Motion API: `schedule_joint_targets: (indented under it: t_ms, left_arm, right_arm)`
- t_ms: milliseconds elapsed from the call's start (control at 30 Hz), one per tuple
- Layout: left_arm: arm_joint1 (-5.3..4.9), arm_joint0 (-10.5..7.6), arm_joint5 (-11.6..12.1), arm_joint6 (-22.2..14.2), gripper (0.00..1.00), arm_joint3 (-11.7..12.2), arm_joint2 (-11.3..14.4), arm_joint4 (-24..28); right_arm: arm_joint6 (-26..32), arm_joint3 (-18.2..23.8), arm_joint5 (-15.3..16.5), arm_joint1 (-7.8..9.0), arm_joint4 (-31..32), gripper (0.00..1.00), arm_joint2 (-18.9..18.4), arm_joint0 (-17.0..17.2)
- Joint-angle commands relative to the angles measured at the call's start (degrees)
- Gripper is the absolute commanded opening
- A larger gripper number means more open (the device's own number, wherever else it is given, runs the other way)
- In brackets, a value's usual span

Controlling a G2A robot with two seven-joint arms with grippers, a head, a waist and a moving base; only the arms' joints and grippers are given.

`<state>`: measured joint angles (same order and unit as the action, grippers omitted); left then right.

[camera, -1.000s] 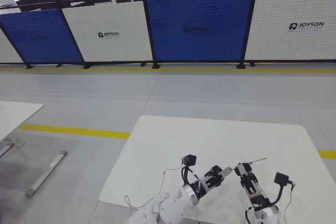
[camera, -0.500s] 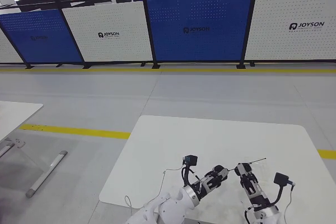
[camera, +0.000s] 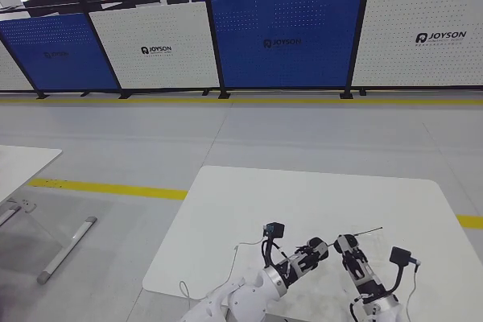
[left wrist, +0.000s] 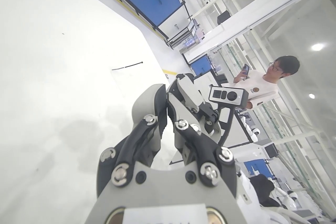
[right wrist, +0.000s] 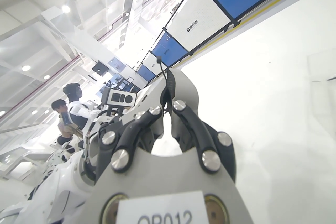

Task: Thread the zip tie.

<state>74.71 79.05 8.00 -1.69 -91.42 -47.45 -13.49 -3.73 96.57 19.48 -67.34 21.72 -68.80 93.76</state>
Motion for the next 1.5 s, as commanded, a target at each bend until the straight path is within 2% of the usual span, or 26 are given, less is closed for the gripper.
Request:
schedule_joint_targets:
  t_ms: [0,200,300,400,433,567,1067,1200,1233,1333,1467]
  left_arm:
    - [0.01,0.00,0.31,-0.06,0.00,0.07,-0.01,0.05]
    - [0.13,-0.10,0.00,0.29,0.00,0.51,-0.09,0.39]
    - [0.19,-0.06,-0.22,0.60,0.00,0.54,-0.05,0.38]
    - [0.23,0.00,-0.53,0.78,0.00,0.58,-0.03,0.19]
    - [0.25,0.01,-0.58,0.82,0.00,0.60,-0.04,0.20]
    - [0.32,0.13,-0.73,1.12,0.00,0.61,-0.09,0.45]
    - [0.55,0.30,-1.08,2.21,0.00,0.94,-0.45,0.97]
    - [0.65,0.28,-1.15,2.52,0.00,1.22,-0.52,1.32]
    - [0.67,0.28,-1.16,2.58,0.00,1.22,-0.52,1.33]
    - [0.73,0.23,-1.36,2.71,0.00,1.12,-0.52,1.28]
    - [0.84,0.11,-1.79,2.80,0.00,1.12,-0.44,1.21]
  right_arm:
    - [0.57,-0.02,0.00,0.05,-0.84,0.00,-0.09,-0.07]
    - [1.52,-0.05,0.00,0.22,-2.10,0.00,-0.59,-0.08]
    - [1.57,-0.06,0.00,0.26,-2.37,0.11,-0.72,0.00]
    - [1.40,-0.02,0.00,0.28,-2.33,0.16,-0.72,0.06]
    - [1.33,0.01,0.00,0.29,-2.28,0.21,-0.70,0.09]
    - [0.90,0.13,0.00,0.33,-2.03,0.27,-0.58,0.22]
    - [0.00,0.04,0.00,0.68,-1.77,0.09,-0.65,0.58]
    - [0.34,0.13,0.00,0.84,-1.49,0.13,-0.55,0.48]
    - [0.39,0.21,0.00,0.89,-1.34,0.19,-0.52,0.49]
    - [0.49,0.54,0.00,1.08,-0.75,0.24,-0.35,0.60]
    - [0.33,0.82,0.00,1.33,0.05,0.24,-0.08,0.69]
